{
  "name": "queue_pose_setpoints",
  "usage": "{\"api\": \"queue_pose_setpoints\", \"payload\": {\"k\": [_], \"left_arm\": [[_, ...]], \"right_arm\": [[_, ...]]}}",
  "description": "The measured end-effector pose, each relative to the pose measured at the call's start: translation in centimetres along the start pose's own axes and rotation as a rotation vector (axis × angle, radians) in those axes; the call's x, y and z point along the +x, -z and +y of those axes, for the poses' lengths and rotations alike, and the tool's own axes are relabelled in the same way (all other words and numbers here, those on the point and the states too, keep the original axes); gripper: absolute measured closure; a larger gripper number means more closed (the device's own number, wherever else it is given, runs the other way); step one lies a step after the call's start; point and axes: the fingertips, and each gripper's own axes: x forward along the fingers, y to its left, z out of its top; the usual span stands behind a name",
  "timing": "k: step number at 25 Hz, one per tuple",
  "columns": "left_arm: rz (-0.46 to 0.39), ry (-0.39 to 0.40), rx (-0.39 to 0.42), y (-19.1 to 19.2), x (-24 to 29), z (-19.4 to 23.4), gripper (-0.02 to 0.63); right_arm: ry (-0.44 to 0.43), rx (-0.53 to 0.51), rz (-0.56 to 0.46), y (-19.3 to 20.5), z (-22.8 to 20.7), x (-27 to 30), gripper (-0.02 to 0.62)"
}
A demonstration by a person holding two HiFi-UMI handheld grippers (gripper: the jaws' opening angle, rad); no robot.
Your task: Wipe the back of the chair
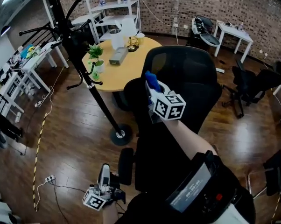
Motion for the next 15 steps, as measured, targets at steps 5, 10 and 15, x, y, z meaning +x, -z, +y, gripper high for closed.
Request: {"api": "queue_pose_setpoints", "payload": {"k": [5, 10, 15], "left_arm": [[-0.029, -0.018, 0.022, -0.5, -0.5, -0.1, 0.6], [0.011, 0.011, 0.02, 0.8, 0.9, -0.7, 0.6], [0.079, 0.054, 0.016, 2.9, 3.4, -1.7, 0.6]], "right_arm": [[-0.276, -0.137, 0.111, 4.7, 8.5, 1.7, 0.563], [-0.321, -0.263, 0.269, 9.8, 7.6, 2.3, 0.563], [-0.022, -0.225, 0.235, 7.7, -5.2, 0.0, 0.563]]}}
